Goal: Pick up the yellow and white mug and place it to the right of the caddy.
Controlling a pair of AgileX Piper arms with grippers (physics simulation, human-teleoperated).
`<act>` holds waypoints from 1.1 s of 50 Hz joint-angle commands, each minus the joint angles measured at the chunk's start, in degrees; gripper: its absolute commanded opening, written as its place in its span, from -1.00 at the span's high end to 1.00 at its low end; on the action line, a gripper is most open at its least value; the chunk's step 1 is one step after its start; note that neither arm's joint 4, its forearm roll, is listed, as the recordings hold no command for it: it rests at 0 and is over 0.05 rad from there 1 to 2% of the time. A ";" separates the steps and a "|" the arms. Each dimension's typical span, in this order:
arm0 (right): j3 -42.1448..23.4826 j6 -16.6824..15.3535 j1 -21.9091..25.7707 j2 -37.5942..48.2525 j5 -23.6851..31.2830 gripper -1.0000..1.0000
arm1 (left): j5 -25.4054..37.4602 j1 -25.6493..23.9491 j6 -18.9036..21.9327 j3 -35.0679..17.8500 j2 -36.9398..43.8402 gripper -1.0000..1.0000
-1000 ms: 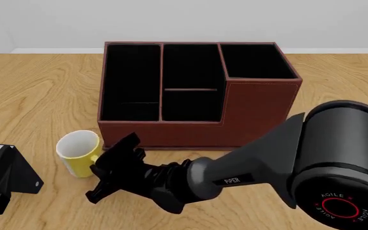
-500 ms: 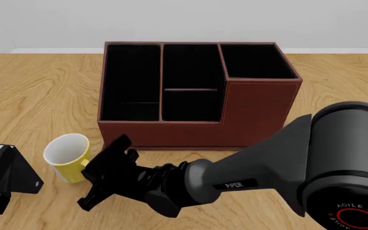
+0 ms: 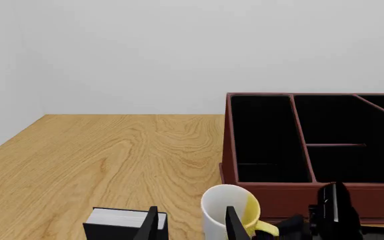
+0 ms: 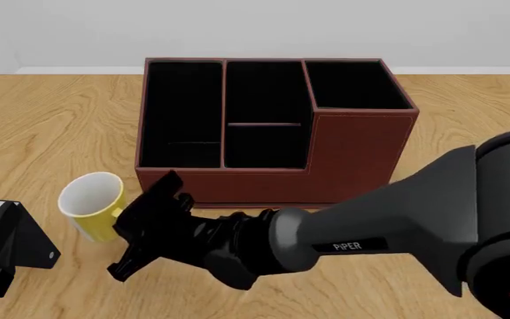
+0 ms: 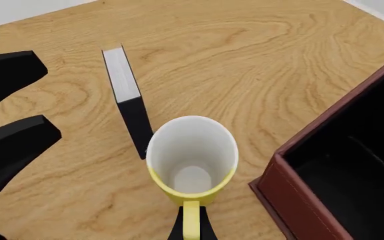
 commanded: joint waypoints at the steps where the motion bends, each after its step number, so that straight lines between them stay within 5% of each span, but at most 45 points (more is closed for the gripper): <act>1: -0.81 -1.08 -0.32 -1.65 2.65 1.00 | 0.00 0.00 0.00 0.00 0.00 -1.00; 45: -0.15 -6.23 -0.86 -11.67 8.46 1.00 | 0.00 0.00 0.00 0.00 0.00 -1.00; 55: 0.25 -10.11 -2.48 -14.91 10.36 1.00 | 0.00 0.00 0.00 0.00 0.00 -1.00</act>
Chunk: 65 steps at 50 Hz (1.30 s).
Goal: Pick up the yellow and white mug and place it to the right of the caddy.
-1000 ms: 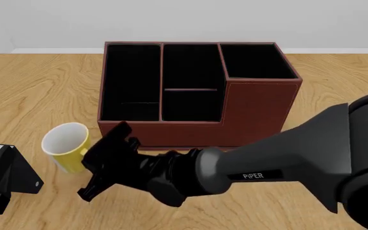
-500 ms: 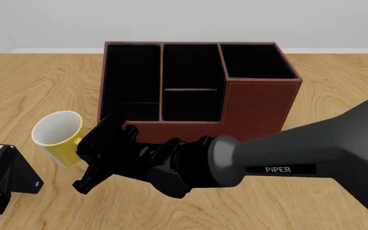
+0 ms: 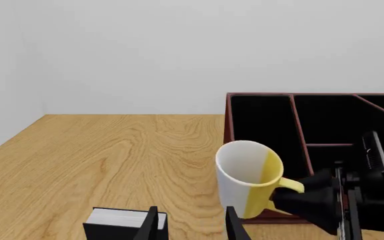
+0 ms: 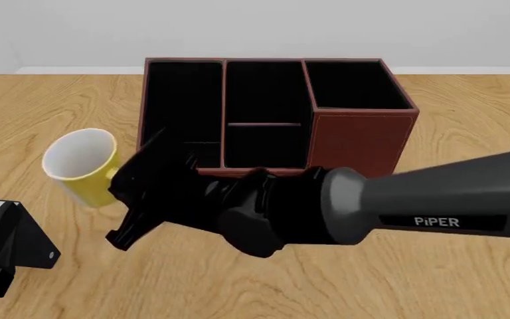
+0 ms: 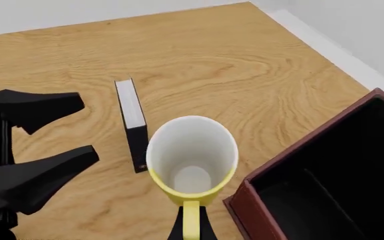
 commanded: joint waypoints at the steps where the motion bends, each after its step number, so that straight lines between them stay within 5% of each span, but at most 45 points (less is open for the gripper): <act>1: 0.48 -2.35 -1.32 -3.52 1.30 1.00 | 0.00 0.00 0.00 0.00 0.00 -1.00; 35: 4.98 -6.52 -6.79 -13.98 4.00 1.00 | 0.00 0.00 0.00 0.00 0.00 -1.00; 65: 13.23 -6.84 -13.33 -24.71 3.79 1.00 | 0.00 0.00 0.00 0.00 0.00 -1.00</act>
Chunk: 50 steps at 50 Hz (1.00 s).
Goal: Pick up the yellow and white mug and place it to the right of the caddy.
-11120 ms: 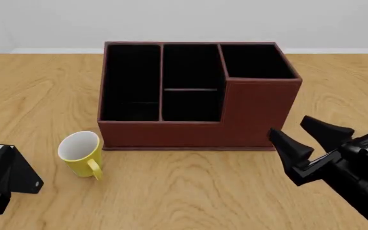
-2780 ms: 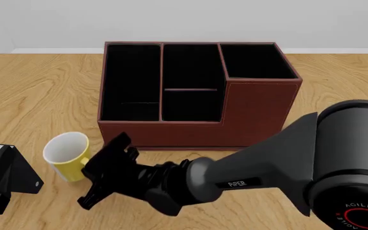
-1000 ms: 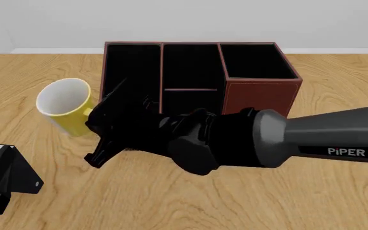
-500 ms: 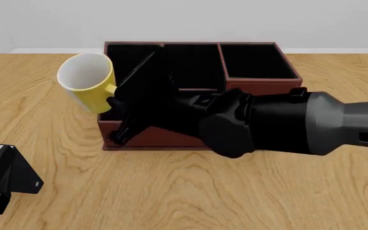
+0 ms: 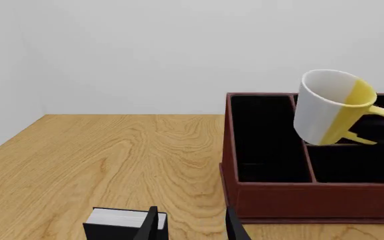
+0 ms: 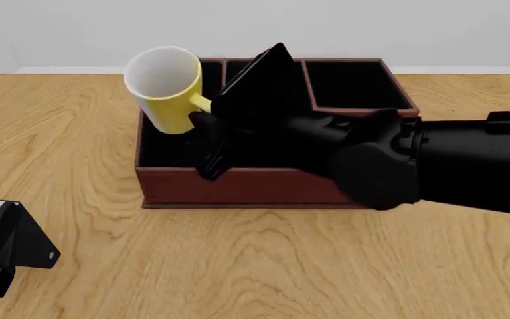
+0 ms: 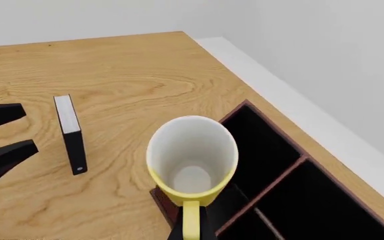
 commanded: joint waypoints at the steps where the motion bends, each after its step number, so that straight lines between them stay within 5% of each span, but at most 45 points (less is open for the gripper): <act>1: 3.20 0.21 -2.93 -4.59 0.00 1.00 | 0.00 0.00 0.00 0.00 0.00 -1.00; 50: 18.73 0.76 -17.54 -28.45 4.74 1.00 | 0.00 0.00 0.00 0.00 0.00 -1.00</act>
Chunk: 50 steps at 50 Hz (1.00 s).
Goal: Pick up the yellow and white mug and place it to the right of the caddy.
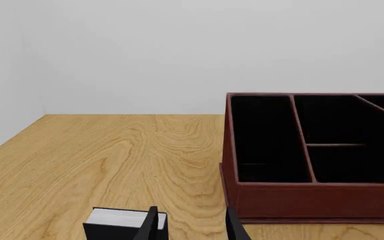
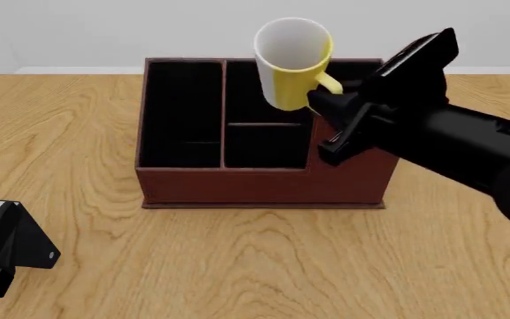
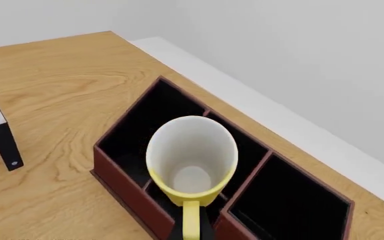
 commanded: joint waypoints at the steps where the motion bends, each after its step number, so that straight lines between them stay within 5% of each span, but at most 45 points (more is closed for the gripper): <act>1: 3.25 0.24 -4.33 -6.70 2.11 1.00 | 0.00 0.00 0.00 0.00 0.00 -1.00; 50: 8.56 1.23 -17.84 -26.94 12.24 1.00 | 0.00 0.00 0.00 0.00 0.00 -1.00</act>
